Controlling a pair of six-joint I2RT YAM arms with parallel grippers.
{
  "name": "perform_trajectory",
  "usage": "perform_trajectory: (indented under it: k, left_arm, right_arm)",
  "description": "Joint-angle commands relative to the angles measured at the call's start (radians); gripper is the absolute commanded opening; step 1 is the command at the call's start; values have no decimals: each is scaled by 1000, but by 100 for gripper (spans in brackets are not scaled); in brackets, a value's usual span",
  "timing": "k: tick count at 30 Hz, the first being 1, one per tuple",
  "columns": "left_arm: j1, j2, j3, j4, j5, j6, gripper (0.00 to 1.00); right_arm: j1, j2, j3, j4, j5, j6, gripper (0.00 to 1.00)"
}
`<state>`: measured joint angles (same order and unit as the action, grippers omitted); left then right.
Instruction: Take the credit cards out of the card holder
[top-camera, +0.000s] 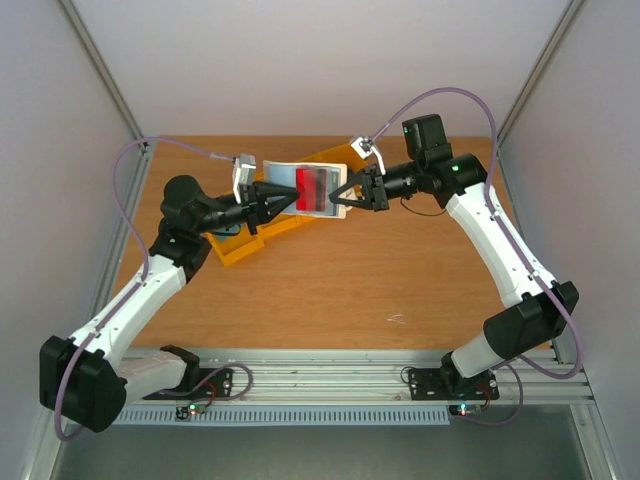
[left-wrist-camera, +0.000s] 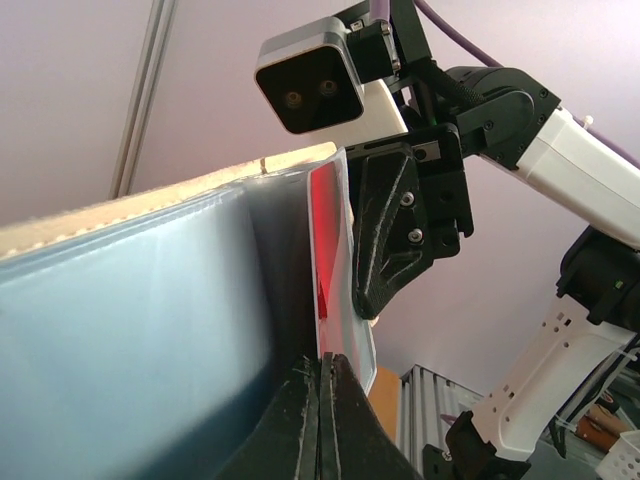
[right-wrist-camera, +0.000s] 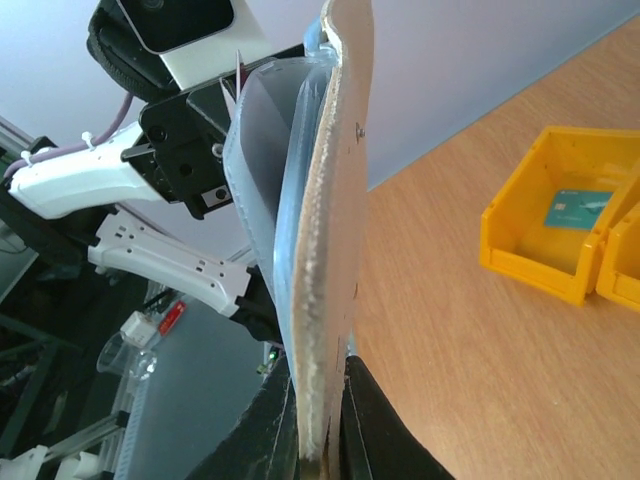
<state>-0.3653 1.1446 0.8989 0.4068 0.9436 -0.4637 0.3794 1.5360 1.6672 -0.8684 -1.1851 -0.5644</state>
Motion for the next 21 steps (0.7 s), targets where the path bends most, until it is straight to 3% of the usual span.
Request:
perform_trajectory:
  k: [1,9,15,21]
  left_arm:
    - [23,-26,-16,17,-20,5,0]
    - [26,-39,-20,-48,-56,53,0]
    - [43,-58,-14,-201,-196,229,0]
    - [42,-50,-5,-266,-240,343,0]
  right_arm:
    - [-8,-11,9,-49,-36,-32,6]
    - [-25,-20,10,-44,19,-14,1]
    - [-181,-5,-37,-33,109,88,1]
    - [-257,7,-91,9,166,158,1]
